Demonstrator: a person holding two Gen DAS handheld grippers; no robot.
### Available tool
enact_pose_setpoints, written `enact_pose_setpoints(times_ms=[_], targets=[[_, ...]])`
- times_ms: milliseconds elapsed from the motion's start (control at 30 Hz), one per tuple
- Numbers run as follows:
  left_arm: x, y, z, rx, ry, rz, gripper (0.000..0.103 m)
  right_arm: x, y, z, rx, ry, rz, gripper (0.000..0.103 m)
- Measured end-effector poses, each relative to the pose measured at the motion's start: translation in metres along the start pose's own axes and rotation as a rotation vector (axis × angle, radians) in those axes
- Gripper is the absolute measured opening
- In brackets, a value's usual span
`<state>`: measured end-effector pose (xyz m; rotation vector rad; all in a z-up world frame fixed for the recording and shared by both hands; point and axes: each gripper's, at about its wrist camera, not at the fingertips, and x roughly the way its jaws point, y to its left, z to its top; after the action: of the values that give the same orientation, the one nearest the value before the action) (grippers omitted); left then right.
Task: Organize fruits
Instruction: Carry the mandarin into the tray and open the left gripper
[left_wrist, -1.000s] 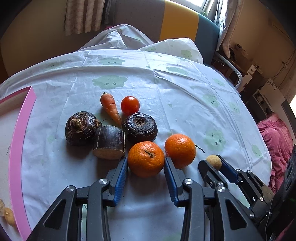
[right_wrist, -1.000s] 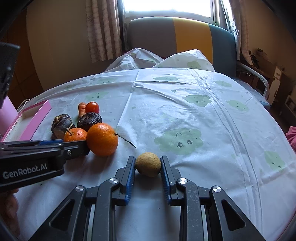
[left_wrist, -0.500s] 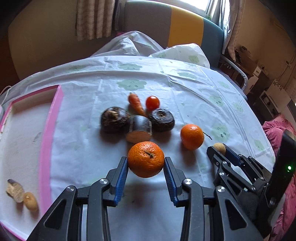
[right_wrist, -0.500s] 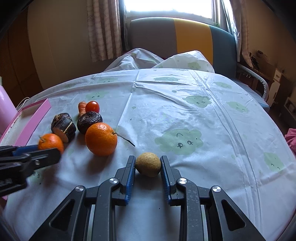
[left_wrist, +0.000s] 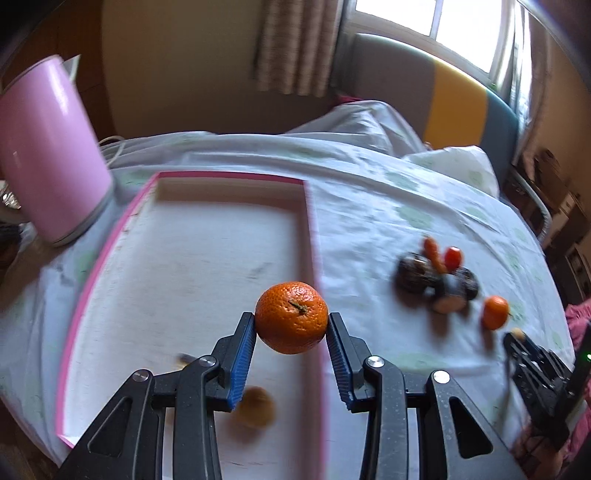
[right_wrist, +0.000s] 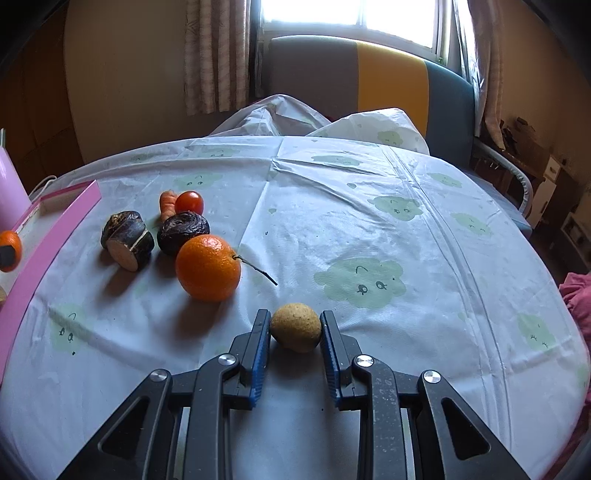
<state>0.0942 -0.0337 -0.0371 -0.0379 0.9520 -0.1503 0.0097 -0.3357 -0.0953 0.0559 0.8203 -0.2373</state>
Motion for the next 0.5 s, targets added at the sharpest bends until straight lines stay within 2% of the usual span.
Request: enact_pose_setpoints(times_ms=[100, 233, 400, 500], targets=[[0.006, 0.030, 0.008, -0.058, -0.006, 0.030, 0.039, 0.000, 0.003, 0.000, -0.014, 0.002, -0.016, 0.027], [0.017, 0.057, 0.008, -0.110, 0.024, 0.057, 0.039, 0.000, 0.007, 0.001, -0.037, 0.007, -0.044, 0.027], [0.023, 0.073, -0.006, -0.157, 0.055, 0.059, 0.040, 0.001, 0.010, 0.002, -0.042, 0.020, -0.065, 0.027], [0.019, 0.076, -0.012, -0.162, 0.043, 0.050, 0.040, 0.001, 0.011, 0.003, -0.047, 0.026, -0.073, 0.027]])
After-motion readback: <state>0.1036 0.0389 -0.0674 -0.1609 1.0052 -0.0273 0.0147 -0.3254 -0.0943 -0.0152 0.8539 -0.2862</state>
